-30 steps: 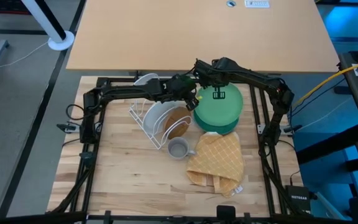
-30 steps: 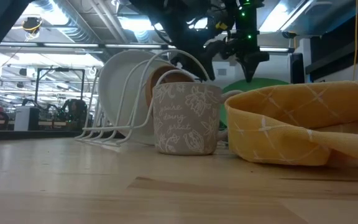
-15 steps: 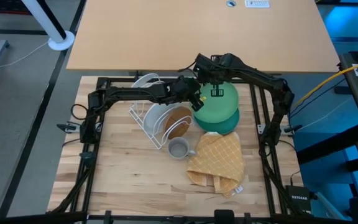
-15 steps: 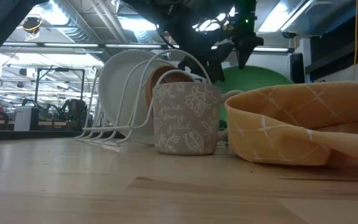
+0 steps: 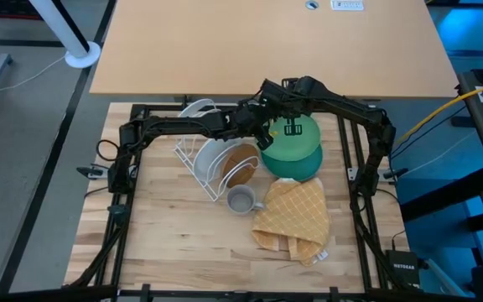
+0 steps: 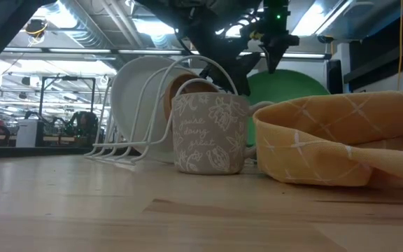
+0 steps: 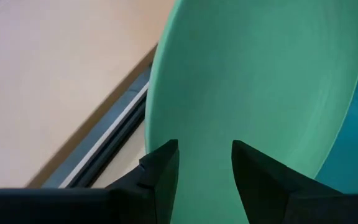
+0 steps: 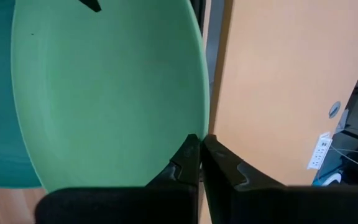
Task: Sort dishes
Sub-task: Put the green plate in the dish rack
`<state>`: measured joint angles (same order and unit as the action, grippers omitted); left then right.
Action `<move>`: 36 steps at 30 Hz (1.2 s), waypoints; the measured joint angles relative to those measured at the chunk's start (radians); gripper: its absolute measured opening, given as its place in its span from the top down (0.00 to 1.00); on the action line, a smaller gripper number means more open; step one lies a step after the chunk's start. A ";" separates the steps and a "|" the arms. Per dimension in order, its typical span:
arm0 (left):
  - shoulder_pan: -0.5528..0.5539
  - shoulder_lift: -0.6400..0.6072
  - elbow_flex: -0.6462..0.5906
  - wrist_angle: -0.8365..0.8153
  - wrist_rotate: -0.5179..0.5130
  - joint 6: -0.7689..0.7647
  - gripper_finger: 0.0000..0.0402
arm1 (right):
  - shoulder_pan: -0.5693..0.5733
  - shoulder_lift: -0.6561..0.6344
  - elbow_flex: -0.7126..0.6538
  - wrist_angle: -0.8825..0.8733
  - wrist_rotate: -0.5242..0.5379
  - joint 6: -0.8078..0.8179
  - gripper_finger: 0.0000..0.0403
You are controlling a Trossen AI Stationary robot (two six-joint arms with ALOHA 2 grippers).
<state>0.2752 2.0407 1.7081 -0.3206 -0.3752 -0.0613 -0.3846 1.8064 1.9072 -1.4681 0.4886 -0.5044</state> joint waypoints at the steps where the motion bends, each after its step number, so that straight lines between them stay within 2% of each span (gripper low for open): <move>1: -0.003 -0.001 0.000 -0.001 -0.001 -0.006 0.65 | -0.001 -0.001 0.000 -0.001 -0.001 0.002 0.98; 11: -0.046 -0.023 -0.002 -0.003 -0.011 0.040 0.65 | 0.000 -0.008 0.001 -0.021 -0.001 0.000 0.98; 18: -0.070 -0.041 0.003 -0.005 -0.004 0.051 0.65 | -0.002 -0.003 -0.002 -0.041 0.068 0.002 0.98; 36: -0.078 -0.043 0.001 -0.114 -0.056 0.110 0.65 | -0.001 -0.005 -0.002 -0.102 0.041 0.011 0.98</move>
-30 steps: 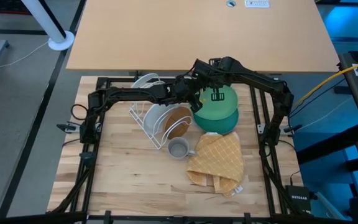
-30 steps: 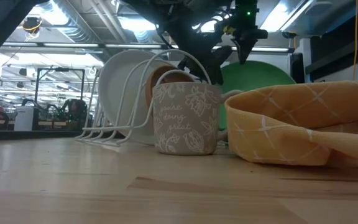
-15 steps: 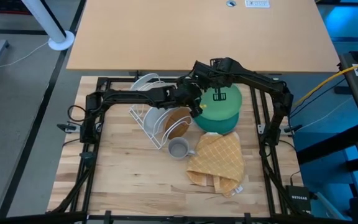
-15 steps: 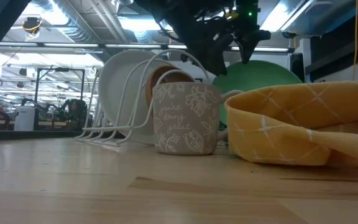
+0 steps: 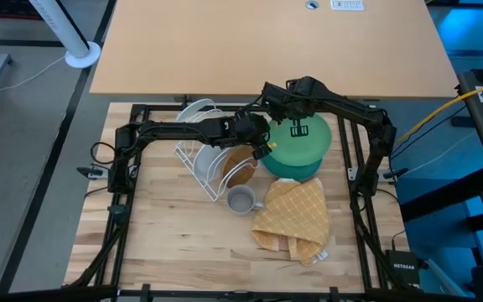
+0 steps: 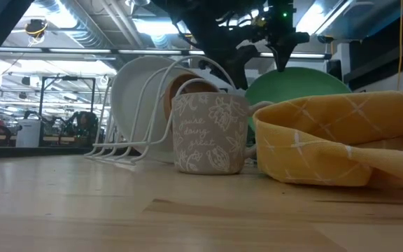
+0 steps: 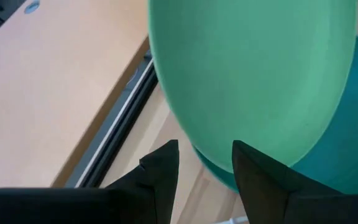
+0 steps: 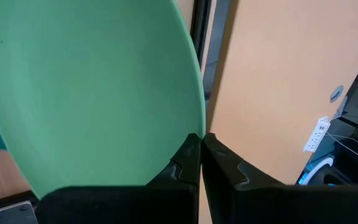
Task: Sort dishes
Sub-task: Put the green plate in the dish rack
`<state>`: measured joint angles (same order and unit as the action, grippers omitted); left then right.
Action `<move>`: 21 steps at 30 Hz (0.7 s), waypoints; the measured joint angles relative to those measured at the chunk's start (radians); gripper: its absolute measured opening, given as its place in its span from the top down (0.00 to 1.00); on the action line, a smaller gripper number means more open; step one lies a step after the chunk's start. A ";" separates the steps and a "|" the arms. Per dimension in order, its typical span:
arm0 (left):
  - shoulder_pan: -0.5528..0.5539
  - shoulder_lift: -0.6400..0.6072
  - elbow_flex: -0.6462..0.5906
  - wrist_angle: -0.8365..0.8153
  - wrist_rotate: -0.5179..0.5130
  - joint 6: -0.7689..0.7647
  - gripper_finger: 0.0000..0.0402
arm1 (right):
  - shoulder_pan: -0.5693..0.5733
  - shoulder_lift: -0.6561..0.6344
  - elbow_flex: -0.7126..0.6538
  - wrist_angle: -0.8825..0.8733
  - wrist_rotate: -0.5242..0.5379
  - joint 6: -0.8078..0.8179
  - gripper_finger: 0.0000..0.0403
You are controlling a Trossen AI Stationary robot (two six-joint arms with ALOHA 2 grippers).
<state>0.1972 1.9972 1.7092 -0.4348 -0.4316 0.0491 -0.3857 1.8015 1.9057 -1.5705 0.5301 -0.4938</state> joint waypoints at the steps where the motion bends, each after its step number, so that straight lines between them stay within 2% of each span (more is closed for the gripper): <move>1: 0.002 0.000 0.000 0.001 0.000 0.004 0.65 | 0.000 0.000 0.000 -0.001 0.000 0.000 0.98; 14: 0.031 0.000 0.000 0.000 0.002 -0.081 0.65 | 0.000 -0.003 0.000 -0.001 -0.043 0.000 0.98; 21: 0.029 0.001 0.000 0.002 0.072 -0.179 0.65 | -0.001 -0.003 0.000 0.000 -0.043 -0.001 0.98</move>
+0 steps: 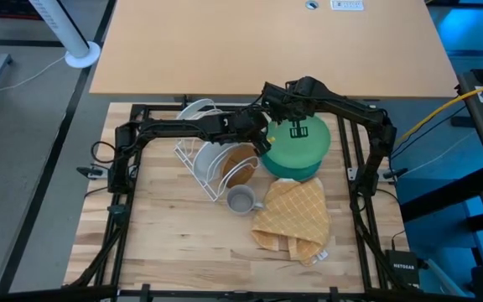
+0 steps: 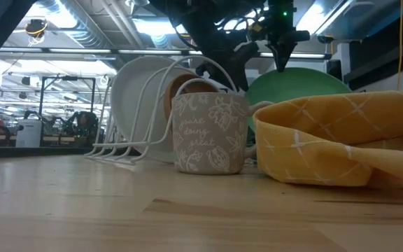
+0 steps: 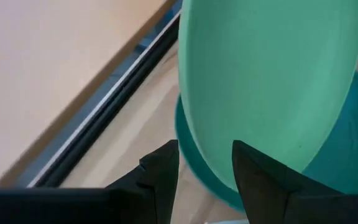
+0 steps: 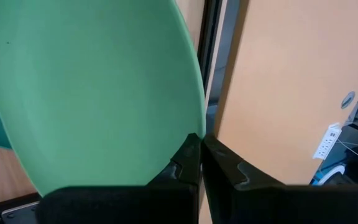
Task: Sort dishes
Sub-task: Put the green plate in the dish rack
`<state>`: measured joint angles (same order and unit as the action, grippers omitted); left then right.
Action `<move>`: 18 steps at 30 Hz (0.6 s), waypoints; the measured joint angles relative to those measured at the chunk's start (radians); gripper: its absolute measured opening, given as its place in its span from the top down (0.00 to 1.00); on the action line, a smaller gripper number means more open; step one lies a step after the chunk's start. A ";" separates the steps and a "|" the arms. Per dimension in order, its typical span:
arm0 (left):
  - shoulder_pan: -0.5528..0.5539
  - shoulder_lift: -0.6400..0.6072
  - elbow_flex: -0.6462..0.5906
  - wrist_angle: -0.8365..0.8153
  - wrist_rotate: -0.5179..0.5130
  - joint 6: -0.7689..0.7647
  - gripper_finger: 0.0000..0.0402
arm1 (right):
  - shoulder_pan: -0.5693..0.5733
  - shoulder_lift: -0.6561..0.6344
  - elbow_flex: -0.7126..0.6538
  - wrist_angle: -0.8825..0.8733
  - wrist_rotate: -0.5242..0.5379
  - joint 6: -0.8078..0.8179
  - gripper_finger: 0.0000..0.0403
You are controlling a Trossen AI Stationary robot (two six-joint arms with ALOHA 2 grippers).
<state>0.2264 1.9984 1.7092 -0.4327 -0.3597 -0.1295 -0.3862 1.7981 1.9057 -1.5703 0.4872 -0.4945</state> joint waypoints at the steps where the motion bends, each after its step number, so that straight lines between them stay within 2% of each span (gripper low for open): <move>1: 0.000 0.000 0.000 0.000 0.001 -0.014 0.65 | 0.000 0.000 0.000 0.000 -0.002 0.000 0.98; 7: 0.004 0.000 0.000 -0.001 0.002 -0.029 0.65 | 0.000 0.000 0.000 0.001 -0.061 0.001 0.98; 18: 0.003 0.024 0.000 0.006 0.014 -0.075 0.65 | 0.000 0.000 0.000 0.001 -0.068 0.002 0.98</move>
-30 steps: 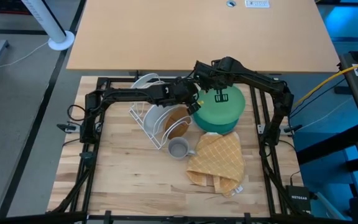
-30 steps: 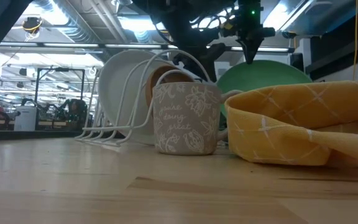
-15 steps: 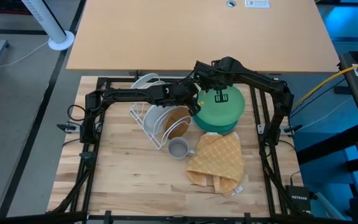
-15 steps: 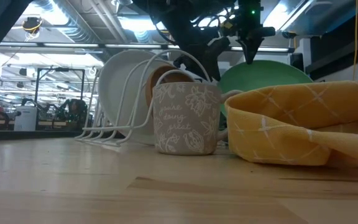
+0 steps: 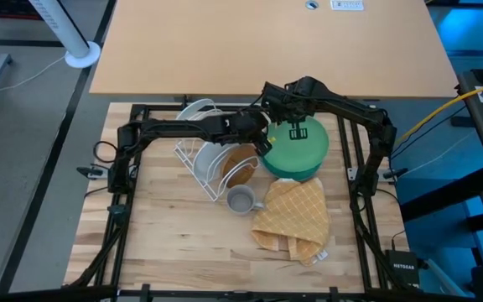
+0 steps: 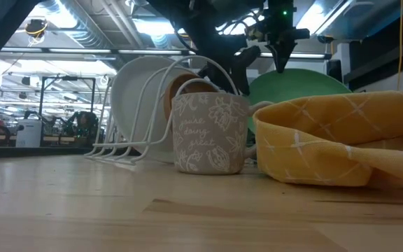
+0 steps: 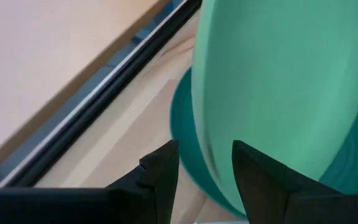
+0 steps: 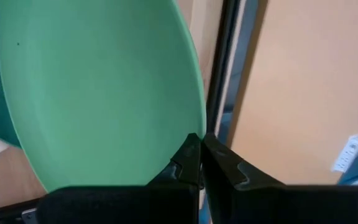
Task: Sort dishes
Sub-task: Put the green plate in the dish rack
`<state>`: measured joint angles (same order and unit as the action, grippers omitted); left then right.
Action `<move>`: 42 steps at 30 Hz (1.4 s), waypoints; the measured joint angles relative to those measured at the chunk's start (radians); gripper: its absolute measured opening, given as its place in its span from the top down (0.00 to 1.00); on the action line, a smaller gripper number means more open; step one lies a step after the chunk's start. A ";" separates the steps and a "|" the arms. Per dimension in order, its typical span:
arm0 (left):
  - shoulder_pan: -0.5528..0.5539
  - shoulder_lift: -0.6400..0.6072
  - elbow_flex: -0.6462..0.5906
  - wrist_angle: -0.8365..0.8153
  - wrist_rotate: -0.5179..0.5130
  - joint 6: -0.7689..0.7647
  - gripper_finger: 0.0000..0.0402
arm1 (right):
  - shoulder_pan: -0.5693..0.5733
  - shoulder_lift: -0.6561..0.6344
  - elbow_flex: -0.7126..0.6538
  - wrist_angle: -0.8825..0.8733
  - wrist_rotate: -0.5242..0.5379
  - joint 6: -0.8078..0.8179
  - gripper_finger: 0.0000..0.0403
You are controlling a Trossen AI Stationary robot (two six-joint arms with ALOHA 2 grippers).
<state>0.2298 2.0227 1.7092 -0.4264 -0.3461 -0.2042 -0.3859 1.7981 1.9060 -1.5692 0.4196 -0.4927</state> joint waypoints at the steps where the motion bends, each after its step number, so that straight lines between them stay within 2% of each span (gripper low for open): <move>1: 0.001 0.004 0.000 -0.007 0.000 -0.006 0.65 | 0.000 0.000 0.000 0.000 -0.010 0.000 0.98; 12: 0.022 0.087 -0.001 0.070 0.004 0.056 0.65 | 0.000 0.000 0.000 0.009 -0.031 0.002 0.98; 19: 0.032 0.092 -0.001 0.140 0.022 0.084 0.66 | 0.000 0.000 0.000 0.027 -0.031 -0.002 0.98; 23: 0.033 0.092 -0.001 0.149 0.022 0.109 0.73 | 0.000 0.000 0.000 0.031 -0.027 -0.006 0.98; 29: 0.034 0.092 -0.001 0.163 0.027 0.128 0.94 | 0.000 -0.002 0.000 0.014 -0.019 0.006 0.98; 39: 0.035 0.090 0.000 0.183 0.018 0.116 0.96 | 0.000 -0.004 0.002 0.016 -0.001 0.015 0.97; 42: 0.034 0.090 0.000 0.183 0.018 0.116 0.96 | 0.000 -0.003 0.002 0.017 -0.001 0.018 0.94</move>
<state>0.2643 2.1132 1.7092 -0.2436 -0.3279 -0.0881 -0.3862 1.7950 1.9076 -1.5524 0.4187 -0.4750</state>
